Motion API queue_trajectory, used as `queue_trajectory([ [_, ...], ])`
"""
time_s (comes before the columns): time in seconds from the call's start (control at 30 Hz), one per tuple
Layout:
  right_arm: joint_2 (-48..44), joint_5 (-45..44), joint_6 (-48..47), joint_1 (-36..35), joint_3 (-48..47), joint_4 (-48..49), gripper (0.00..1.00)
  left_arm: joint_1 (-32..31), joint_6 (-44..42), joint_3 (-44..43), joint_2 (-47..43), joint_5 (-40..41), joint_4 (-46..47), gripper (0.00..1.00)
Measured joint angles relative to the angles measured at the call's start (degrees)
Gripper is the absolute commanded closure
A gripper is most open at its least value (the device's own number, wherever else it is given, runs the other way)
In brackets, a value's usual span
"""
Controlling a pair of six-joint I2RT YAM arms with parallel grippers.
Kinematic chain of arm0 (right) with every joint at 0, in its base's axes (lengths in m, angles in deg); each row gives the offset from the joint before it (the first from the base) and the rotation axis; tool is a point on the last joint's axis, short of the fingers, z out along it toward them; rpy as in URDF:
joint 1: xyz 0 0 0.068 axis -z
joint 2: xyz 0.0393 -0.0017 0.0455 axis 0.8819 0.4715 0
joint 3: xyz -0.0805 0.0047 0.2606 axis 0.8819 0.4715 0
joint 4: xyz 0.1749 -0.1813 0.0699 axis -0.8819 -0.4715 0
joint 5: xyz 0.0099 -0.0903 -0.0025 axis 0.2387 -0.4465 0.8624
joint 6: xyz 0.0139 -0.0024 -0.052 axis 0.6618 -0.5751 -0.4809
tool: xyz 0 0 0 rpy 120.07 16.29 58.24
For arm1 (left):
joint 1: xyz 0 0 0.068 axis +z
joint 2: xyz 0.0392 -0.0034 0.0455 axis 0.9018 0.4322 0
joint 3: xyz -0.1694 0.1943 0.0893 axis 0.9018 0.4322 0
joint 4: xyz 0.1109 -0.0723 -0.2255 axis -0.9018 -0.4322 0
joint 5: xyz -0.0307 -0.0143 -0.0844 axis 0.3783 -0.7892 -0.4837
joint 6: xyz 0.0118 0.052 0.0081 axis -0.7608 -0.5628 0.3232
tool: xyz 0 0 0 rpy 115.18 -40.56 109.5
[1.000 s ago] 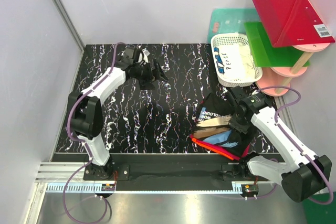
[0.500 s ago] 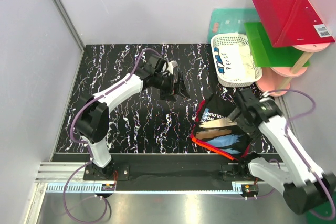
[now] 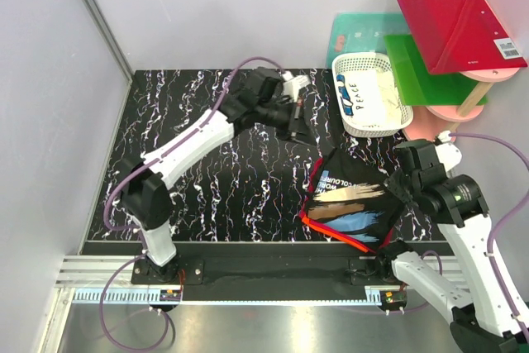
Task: Fold and stack the t-shirts
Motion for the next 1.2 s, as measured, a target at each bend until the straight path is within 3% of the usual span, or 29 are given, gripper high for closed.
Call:
queue_trajectory([
  [0.17,2.05,2.93,-0.22,0.0,2.95,2.54,1.0,-5.53,3.37,-8.44,7.19,-4.11,2.62,1.0],
  [0.33,7.61,7.1,0.04,0.0,7.5,4.42,1.0,-8.04,5.97,-8.09,13.99,-5.86,1.73,1.0],
  [0.6,17.46,10.45,0.22,0.0,13.57,8.63,1.0,-7.02,6.14,-5.27,14.84,-5.86,0.26,1.0],
  [0.93,41.48,8.94,-2.19,0.0,7.63,10.8,1.0,-6.69,5.57,-4.42,12.94,-6.58,0.24,1.0],
  [1.2,38.77,6.08,-4.02,0.0,3.45,12.28,1.0,-6.69,4.92,-3.91,11.43,-7.72,0.2,1.0],
])
